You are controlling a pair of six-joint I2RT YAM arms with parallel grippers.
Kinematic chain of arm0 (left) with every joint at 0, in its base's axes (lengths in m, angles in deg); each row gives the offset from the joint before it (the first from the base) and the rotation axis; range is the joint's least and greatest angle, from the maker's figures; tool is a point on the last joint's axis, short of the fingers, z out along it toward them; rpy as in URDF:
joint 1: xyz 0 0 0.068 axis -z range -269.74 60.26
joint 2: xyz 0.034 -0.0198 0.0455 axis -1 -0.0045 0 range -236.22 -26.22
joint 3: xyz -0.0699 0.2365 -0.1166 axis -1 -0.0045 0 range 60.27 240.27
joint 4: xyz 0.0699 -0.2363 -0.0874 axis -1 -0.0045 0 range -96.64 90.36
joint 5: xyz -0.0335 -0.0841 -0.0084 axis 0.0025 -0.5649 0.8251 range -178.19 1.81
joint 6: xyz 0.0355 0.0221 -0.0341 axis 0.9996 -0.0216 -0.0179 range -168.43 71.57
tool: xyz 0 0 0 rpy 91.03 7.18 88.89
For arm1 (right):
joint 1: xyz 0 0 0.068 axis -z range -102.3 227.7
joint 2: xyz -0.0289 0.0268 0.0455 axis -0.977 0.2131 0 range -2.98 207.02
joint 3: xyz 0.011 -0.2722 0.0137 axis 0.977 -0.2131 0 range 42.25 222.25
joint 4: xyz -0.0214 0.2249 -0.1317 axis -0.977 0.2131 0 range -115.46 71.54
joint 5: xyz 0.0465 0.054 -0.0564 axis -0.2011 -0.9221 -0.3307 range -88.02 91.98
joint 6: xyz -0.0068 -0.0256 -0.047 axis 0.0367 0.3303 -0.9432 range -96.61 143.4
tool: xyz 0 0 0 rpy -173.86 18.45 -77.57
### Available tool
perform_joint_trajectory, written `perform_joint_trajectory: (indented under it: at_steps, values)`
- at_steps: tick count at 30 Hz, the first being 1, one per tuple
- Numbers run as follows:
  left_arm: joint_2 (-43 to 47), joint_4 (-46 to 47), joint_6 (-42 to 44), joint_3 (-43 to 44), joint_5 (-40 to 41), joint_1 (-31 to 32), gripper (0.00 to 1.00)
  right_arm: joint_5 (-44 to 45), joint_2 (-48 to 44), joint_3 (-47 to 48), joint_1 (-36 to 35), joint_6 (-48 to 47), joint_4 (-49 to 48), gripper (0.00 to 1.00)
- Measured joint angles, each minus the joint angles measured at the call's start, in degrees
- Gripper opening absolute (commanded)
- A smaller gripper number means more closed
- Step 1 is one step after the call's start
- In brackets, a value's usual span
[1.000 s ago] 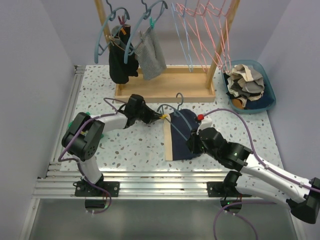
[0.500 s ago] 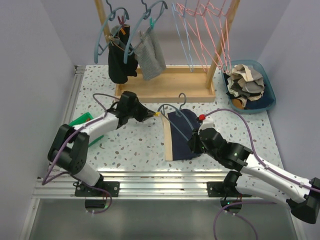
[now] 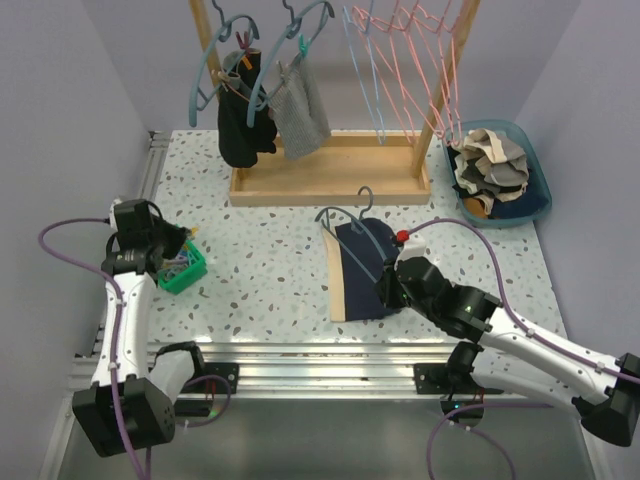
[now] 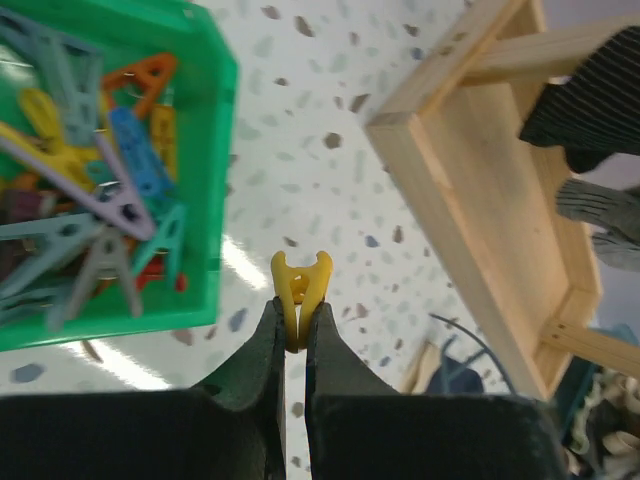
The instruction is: Remove the underwear clipped to the hanger
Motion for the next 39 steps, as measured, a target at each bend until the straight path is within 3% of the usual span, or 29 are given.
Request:
perform_joint_trajectory:
  at_steps: [7, 8, 11, 12, 14, 17, 26, 33, 39]
  values:
    - [-2.5, -7.3, 6.6, -0.4, 8.5, -4.8, 0.00, -0.2, 0.0, -0.1, 0.0, -0.5, 0.0, 0.00]
    - [-3.4, -7.4, 7.1, -0.5, 9.2, -5.4, 0.05, -0.2, 0.0, -0.1, 0.0, -0.6, 0.0, 0.00]
    - [-4.8, -7.6, 8.3, -0.5, 10.4, -5.8, 0.33, -0.2, -0.2, -0.1, 0.0, -0.9, 0.0, 0.00]
    - [-4.9, -7.6, 8.8, -0.5, 10.5, -5.9, 0.57, -0.2, -0.4, -0.1, 0.0, -0.9, 0.1, 0.00]
    - [-4.9, -7.5, 9.5, -0.4, 10.7, -5.9, 0.83, -0.2, -1.0, -0.1, 0.0, -1.0, 0.2, 0.00]
    - [-4.9, -7.5, 9.4, -0.1, 10.4, -5.9, 0.98, -0.3, -1.9, -0.1, 0.0, -1.1, 0.6, 0.00]
    - [-4.0, -7.2, 9.3, 0.9, 4.3, -5.9, 1.00, -0.2, -6.2, 5.4, 0.0, -3.7, 6.8, 0.00]
    - [-0.7, -7.1, 8.7, 0.9, -1.4, -4.8, 1.00, -1.7, -10.5, 17.9, 0.0, -9.6, 11.5, 0.00]
    - [-0.5, -6.4, 8.0, 0.6, -4.2, -4.4, 1.00, -0.6, -5.8, 29.7, 0.0, -17.3, 11.3, 0.00]
